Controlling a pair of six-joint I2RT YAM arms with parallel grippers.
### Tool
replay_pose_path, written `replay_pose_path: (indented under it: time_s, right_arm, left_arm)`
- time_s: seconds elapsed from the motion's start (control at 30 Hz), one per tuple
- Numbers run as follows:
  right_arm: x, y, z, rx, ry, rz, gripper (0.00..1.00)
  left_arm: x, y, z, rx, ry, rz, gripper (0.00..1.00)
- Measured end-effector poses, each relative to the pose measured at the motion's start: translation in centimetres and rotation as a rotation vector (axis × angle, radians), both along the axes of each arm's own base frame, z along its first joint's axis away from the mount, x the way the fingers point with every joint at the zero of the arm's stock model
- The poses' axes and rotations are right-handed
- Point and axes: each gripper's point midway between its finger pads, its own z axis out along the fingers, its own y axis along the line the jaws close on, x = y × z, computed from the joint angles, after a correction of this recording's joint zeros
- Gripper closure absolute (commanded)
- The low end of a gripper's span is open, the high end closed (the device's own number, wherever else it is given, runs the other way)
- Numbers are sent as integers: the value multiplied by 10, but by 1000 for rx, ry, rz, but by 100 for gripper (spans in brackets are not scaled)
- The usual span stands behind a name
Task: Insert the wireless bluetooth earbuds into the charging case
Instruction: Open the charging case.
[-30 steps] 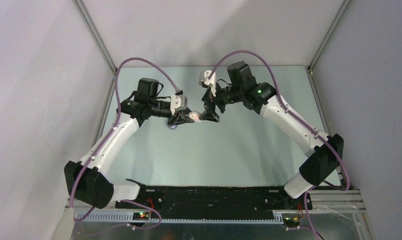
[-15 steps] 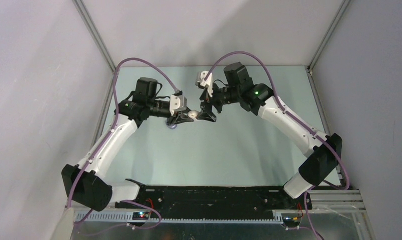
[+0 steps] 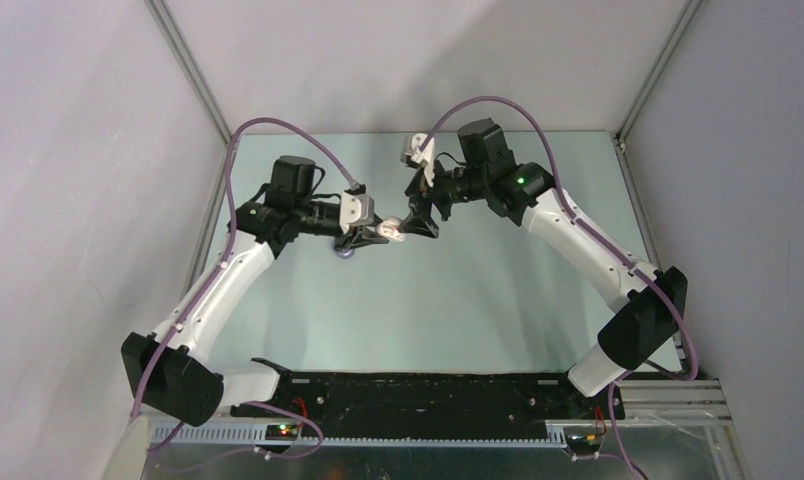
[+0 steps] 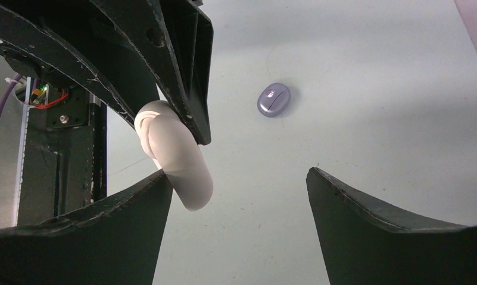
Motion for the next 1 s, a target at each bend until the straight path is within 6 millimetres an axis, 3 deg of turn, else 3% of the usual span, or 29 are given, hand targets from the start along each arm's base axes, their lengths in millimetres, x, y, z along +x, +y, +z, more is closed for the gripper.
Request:
replay_pose_path:
  time_s: [1.0]
  right_arm:
    - [-5, -1, 9, 48, 35, 46, 12]
  left_arm:
    - [-2, -1, 2, 0, -19, -9, 100]
